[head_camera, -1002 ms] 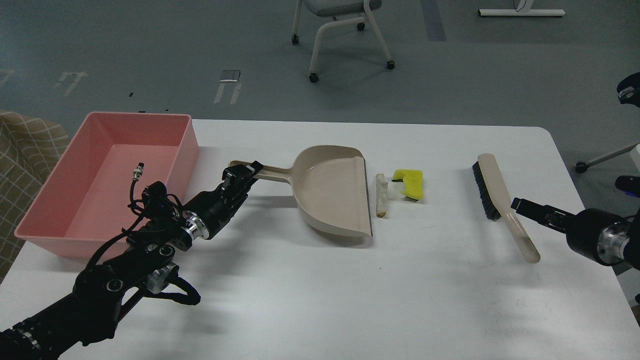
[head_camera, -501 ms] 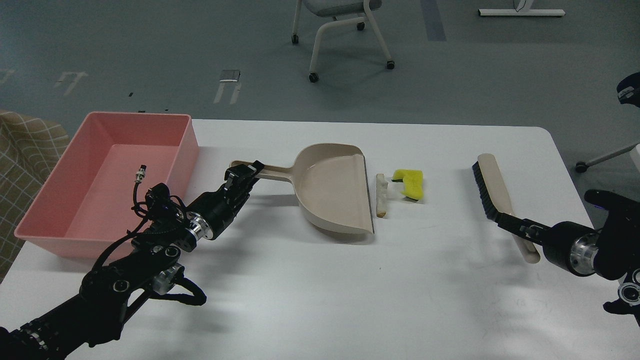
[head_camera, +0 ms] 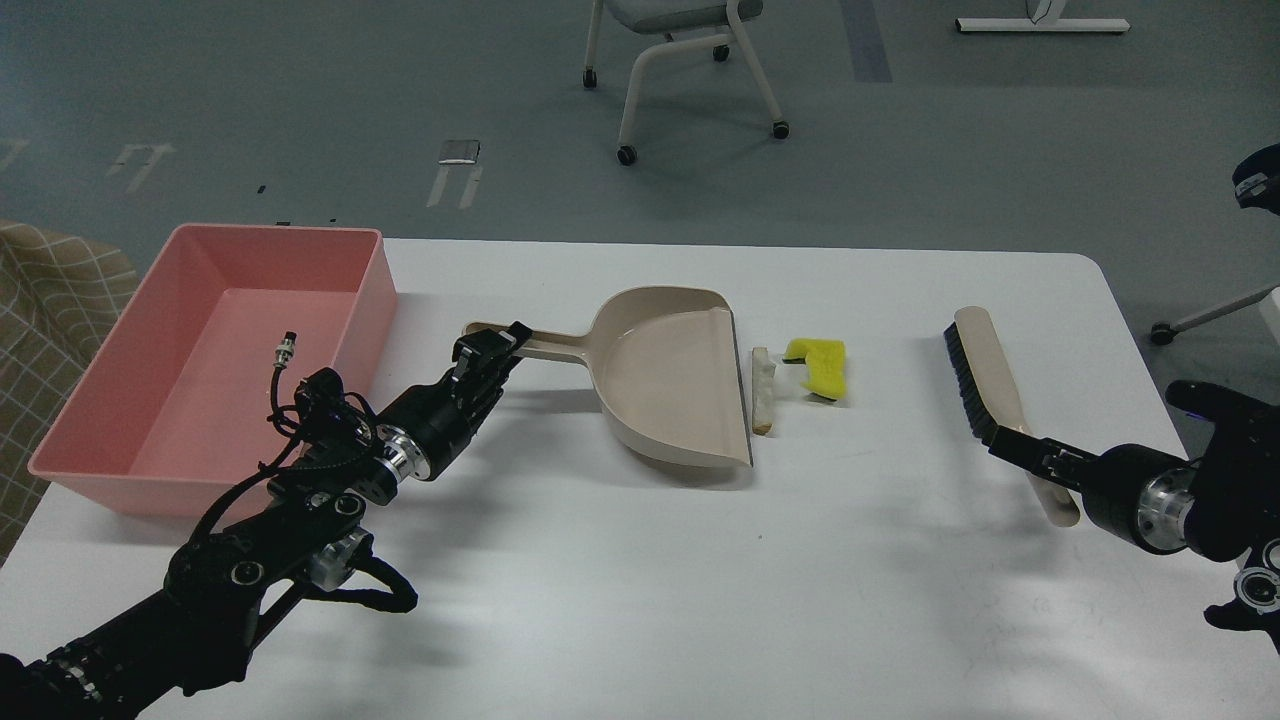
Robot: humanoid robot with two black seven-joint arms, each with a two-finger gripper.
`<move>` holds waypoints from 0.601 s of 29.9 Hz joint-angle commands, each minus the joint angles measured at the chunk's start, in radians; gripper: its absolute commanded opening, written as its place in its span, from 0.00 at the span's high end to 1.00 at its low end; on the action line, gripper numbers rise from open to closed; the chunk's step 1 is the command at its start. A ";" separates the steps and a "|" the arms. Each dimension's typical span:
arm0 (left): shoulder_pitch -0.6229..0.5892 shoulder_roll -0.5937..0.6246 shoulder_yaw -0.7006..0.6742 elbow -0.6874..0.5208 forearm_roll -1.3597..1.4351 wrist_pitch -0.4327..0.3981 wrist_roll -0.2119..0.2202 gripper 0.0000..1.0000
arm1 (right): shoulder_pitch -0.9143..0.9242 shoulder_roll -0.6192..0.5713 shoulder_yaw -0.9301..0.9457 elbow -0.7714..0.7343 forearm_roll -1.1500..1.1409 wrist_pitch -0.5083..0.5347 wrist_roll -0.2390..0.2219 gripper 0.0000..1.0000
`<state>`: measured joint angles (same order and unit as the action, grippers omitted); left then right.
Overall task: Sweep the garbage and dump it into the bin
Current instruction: 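Grasp the wooden brush handle with the right gripper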
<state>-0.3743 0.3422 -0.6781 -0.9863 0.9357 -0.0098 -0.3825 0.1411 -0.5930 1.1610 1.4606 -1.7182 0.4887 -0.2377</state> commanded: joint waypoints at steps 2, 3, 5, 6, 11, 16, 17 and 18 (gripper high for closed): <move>0.000 0.001 0.000 0.000 0.000 -0.001 -0.001 0.88 | -0.006 -0.008 -0.009 0.001 -0.001 0.000 -0.002 0.56; 0.000 0.000 0.000 0.000 0.000 -0.001 -0.001 0.88 | -0.006 -0.008 -0.014 0.001 -0.001 0.000 -0.002 0.59; 0.000 0.000 0.000 0.000 0.000 -0.001 -0.001 0.88 | -0.008 -0.008 -0.020 0.001 -0.001 0.000 -0.002 0.78; 0.000 0.000 0.000 0.000 0.000 0.001 -0.001 0.88 | -0.008 -0.008 -0.021 0.001 -0.001 0.000 -0.002 0.88; 0.000 0.000 0.000 0.000 0.000 0.001 -0.001 0.88 | -0.008 -0.004 -0.021 0.001 -0.001 0.000 -0.002 1.00; 0.000 0.000 0.000 0.000 0.000 0.001 -0.001 0.88 | -0.002 -0.001 -0.020 0.007 0.000 0.000 -0.002 1.00; 0.000 0.000 -0.001 -0.002 0.000 0.001 -0.001 0.88 | 0.000 -0.001 -0.020 0.009 0.000 0.000 -0.002 1.00; 0.000 -0.005 -0.001 0.000 0.000 0.002 -0.001 0.88 | 0.005 -0.004 -0.020 0.017 0.000 0.000 -0.002 1.00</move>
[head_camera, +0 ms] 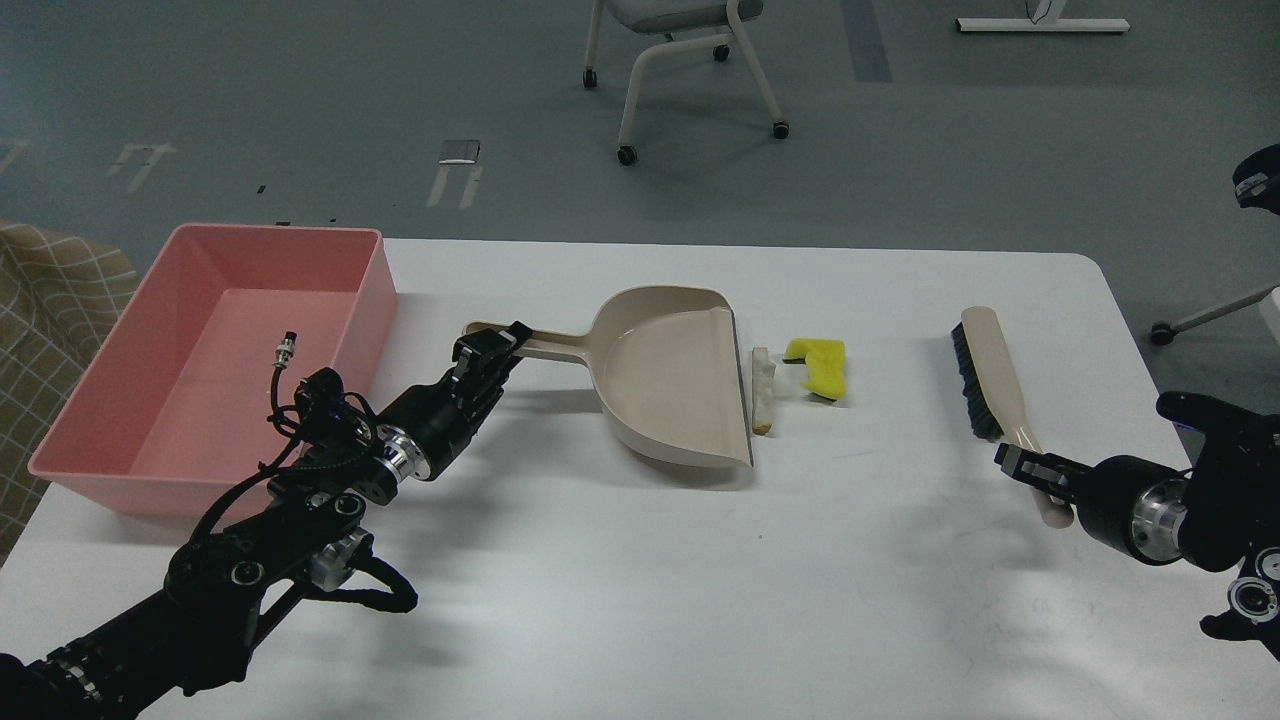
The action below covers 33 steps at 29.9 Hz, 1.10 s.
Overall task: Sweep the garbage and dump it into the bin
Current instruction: 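Grasp the wooden brush handle with the right gripper, then sweep the yellow sponge and white item into the dustpan with the brush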
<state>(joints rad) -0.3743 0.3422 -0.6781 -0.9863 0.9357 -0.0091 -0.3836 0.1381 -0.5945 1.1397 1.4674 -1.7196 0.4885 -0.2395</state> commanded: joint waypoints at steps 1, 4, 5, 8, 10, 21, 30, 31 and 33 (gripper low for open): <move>-0.002 -0.008 -0.001 0.000 0.000 0.001 0.000 0.88 | 0.009 -0.004 0.002 0.013 0.002 0.000 0.000 1.00; -0.002 -0.026 0.000 0.000 0.002 0.003 0.002 0.88 | 0.028 -0.004 -0.001 0.018 0.005 0.000 0.002 1.00; -0.002 -0.031 0.000 0.000 0.002 0.003 0.002 0.88 | 0.031 -0.001 -0.003 0.018 0.006 0.000 0.002 1.00; -0.002 -0.037 0.002 0.003 0.005 0.003 0.002 0.88 | 0.037 0.002 -0.059 0.021 0.009 0.000 0.002 1.00; -0.002 -0.037 0.002 0.009 0.005 0.003 0.000 0.88 | 0.054 0.007 -0.098 0.022 0.009 0.000 0.003 1.00; 0.000 -0.035 0.002 0.041 0.005 0.003 -0.020 0.88 | 0.149 0.107 -0.212 0.021 0.011 0.000 0.002 1.00; 0.000 -0.038 0.002 0.041 0.005 0.003 -0.020 0.88 | 0.232 0.208 -0.319 0.010 0.006 0.000 -0.001 1.00; 0.000 -0.040 0.002 0.041 0.005 0.003 -0.020 0.88 | 0.233 0.214 -0.322 0.010 0.006 0.000 -0.001 1.00; 0.000 -0.042 0.002 0.041 0.005 0.003 -0.021 0.88 | 0.238 0.235 -0.327 0.010 0.011 0.000 -0.001 1.00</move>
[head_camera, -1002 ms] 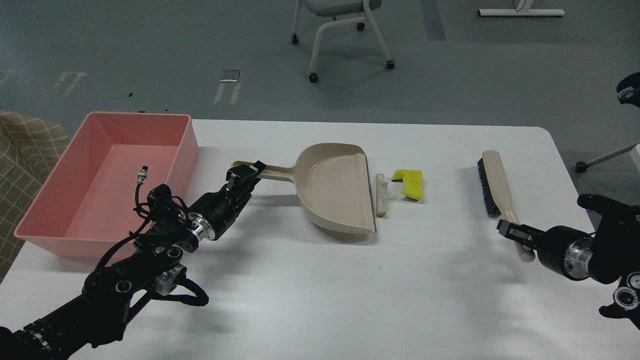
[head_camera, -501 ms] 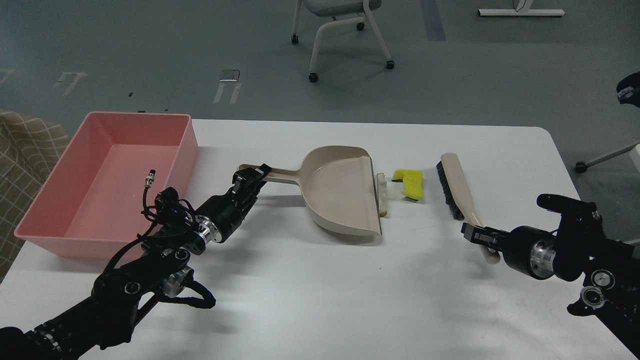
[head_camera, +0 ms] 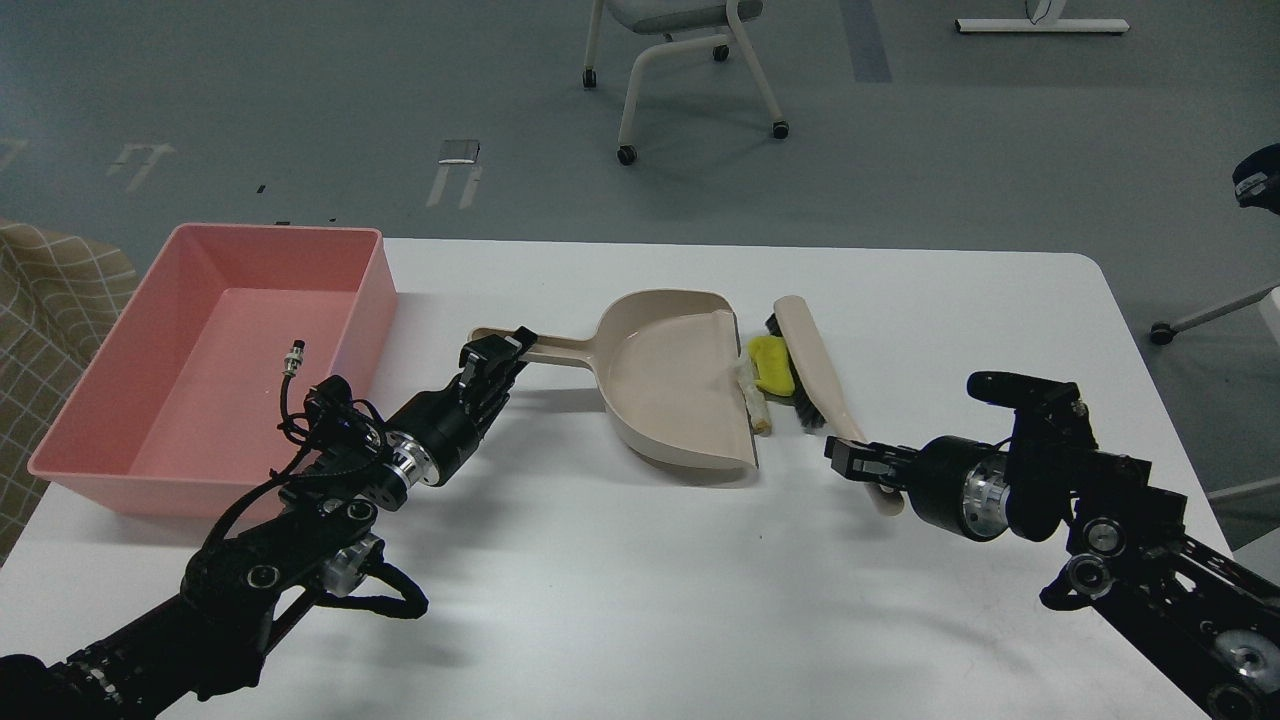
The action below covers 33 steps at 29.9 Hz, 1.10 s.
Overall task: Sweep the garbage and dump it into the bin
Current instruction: 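Sweep the yellow sponge and white item into the dustpan with the brush, then lift the brush away and set it down on the table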
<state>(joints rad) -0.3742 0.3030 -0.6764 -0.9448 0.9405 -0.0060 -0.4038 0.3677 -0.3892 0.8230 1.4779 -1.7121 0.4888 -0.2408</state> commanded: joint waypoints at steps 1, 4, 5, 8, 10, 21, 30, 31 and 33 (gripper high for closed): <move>0.001 -0.002 0.000 0.000 0.000 0.000 -0.001 0.88 | 0.017 0.053 -0.019 -0.002 0.002 0.000 0.000 1.00; 0.001 -0.002 -0.002 0.000 -0.002 0.000 -0.001 0.88 | 0.056 0.095 -0.044 -0.011 0.003 0.000 0.001 1.00; 0.001 -0.002 -0.002 -0.002 -0.002 0.000 -0.001 0.88 | 0.063 0.105 -0.047 -0.016 0.003 0.000 0.003 1.00; 0.000 -0.002 -0.003 -0.002 -0.002 0.000 -0.001 0.88 | 0.079 0.147 -0.042 -0.021 0.006 0.000 0.003 1.00; 0.001 -0.001 -0.003 -0.002 -0.005 0.000 -0.001 0.88 | 0.094 0.141 -0.042 -0.013 0.009 0.000 0.000 1.00; 0.003 -0.018 -0.005 -0.002 -0.012 0.012 -0.012 0.88 | 0.082 -0.103 -0.004 0.050 0.012 0.000 -0.003 1.00; 0.000 -0.013 -0.006 -0.002 -0.016 0.021 -0.012 0.88 | 0.004 -0.286 0.085 0.048 0.071 0.000 -0.003 1.00; 0.000 -0.013 -0.006 -0.002 -0.016 0.021 -0.012 0.88 | -0.009 -0.296 0.096 0.050 0.072 0.000 -0.003 1.00; 0.000 -0.012 -0.009 -0.002 -0.016 0.021 -0.012 0.88 | -0.049 -0.326 0.129 0.051 0.072 0.000 -0.003 1.00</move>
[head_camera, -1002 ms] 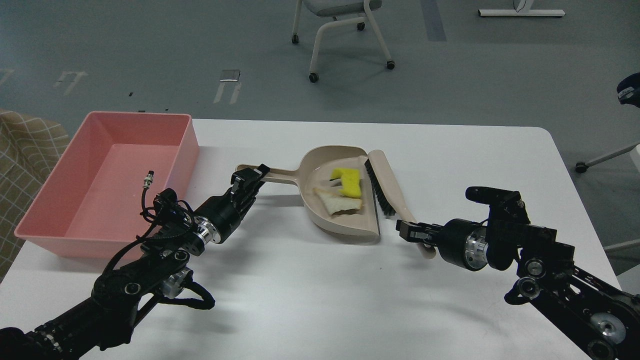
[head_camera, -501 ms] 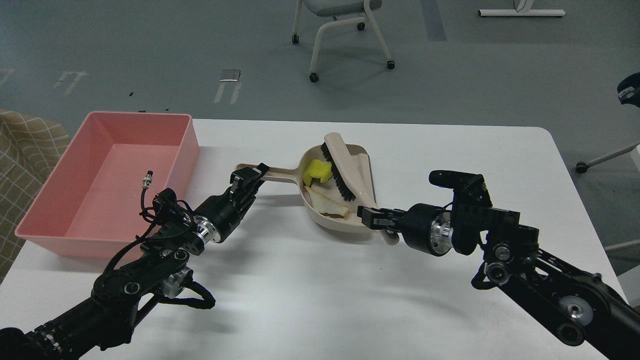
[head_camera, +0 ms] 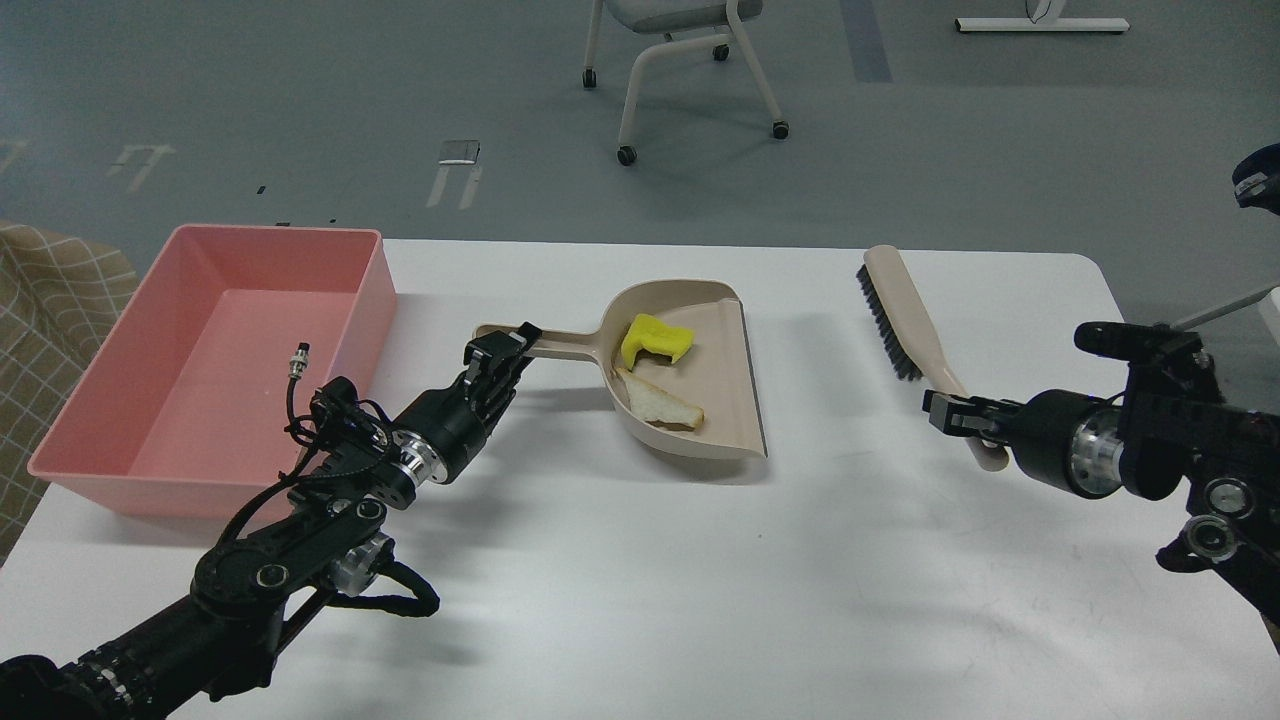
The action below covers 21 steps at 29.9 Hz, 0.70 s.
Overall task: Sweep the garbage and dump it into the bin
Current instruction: 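Lift the brush away and set it down on the table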
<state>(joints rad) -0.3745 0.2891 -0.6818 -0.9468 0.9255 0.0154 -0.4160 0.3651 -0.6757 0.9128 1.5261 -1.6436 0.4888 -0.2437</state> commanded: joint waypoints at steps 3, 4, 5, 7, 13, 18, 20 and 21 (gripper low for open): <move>0.000 -0.001 -0.007 0.000 -0.002 0.002 0.000 0.88 | -0.107 -0.074 0.104 0.002 0.004 0.000 0.000 1.00; -0.001 -0.002 -0.010 0.000 -0.001 0.005 0.000 0.88 | -0.123 -0.074 0.118 -0.004 0.004 0.000 0.001 1.00; -0.003 -0.005 -0.012 -0.003 -0.001 0.009 0.002 0.88 | -0.152 -0.074 0.144 -0.010 0.004 0.000 0.001 1.00; -0.006 -0.010 -0.009 -0.007 0.001 0.017 0.003 0.88 | -0.187 -0.074 0.162 -0.011 0.004 0.000 0.006 1.00; -0.017 -0.011 -0.004 -0.007 0.001 0.020 0.005 0.88 | -0.216 -0.073 0.164 0.000 0.004 0.000 0.008 1.00; -0.017 -0.005 -0.002 -0.007 -0.001 0.018 0.003 0.88 | -0.233 -0.067 0.166 -0.009 0.004 0.000 0.008 1.00; -0.017 -0.004 -0.002 -0.006 -0.001 0.018 0.003 0.88 | -0.232 -0.067 0.166 -0.009 0.004 0.000 0.008 0.86; -0.017 -0.004 -0.004 -0.004 -0.001 0.018 0.003 0.88 | -0.232 -0.067 0.166 -0.007 0.004 0.000 0.008 0.75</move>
<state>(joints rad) -0.3910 0.2840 -0.6842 -0.9541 0.9259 0.0348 -0.4114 0.1337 -0.7429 1.0784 1.5184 -1.6397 0.4887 -0.2359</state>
